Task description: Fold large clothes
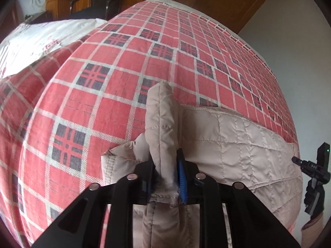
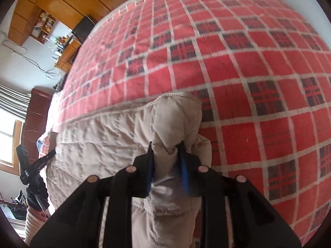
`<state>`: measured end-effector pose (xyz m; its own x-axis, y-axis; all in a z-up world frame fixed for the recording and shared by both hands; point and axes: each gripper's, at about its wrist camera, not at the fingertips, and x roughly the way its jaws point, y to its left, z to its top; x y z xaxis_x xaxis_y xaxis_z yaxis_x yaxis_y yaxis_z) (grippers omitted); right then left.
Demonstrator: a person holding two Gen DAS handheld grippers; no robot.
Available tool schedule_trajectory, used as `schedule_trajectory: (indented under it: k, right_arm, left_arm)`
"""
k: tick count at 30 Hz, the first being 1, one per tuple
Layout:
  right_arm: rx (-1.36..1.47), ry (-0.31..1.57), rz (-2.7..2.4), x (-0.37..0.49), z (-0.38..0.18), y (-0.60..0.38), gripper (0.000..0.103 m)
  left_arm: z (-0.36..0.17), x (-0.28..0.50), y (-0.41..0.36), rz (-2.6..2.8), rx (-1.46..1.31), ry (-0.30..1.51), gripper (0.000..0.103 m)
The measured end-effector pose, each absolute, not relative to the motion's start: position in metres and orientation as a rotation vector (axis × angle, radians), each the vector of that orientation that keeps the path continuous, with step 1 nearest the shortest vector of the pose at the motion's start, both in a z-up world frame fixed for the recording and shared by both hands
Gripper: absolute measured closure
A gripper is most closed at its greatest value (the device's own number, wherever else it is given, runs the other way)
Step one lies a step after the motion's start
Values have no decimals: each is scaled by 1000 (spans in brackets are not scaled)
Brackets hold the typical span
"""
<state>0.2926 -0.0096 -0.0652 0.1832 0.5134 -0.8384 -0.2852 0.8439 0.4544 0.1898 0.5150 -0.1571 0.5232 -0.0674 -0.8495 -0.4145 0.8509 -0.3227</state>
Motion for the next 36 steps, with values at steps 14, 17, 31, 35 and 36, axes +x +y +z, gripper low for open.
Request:
schedule_trajectory:
  k: [14, 17, 31, 35, 36]
  right_arm:
    - [196, 1266, 689, 169, -38, -71, 50]
    - [195, 1282, 695, 147, -46, -77, 49]
    - [162, 1293, 683, 127, -44, -76, 94]
    - [175, 1359, 660, 131, -74, -75, 94]
    - [187, 1366, 658, 132, -78, -75, 93]
  left_arm:
    - [-121, 70, 482, 109, -600, 959, 50]
    - [-132, 57, 472, 130, -592, 980, 50]
    - [-139, 37, 460, 160, -572, 999, 96]
    - [-158, 35, 465, 147, -598, 1030, 96]
    - [-162, 35, 466, 144, -604, 1033, 96]
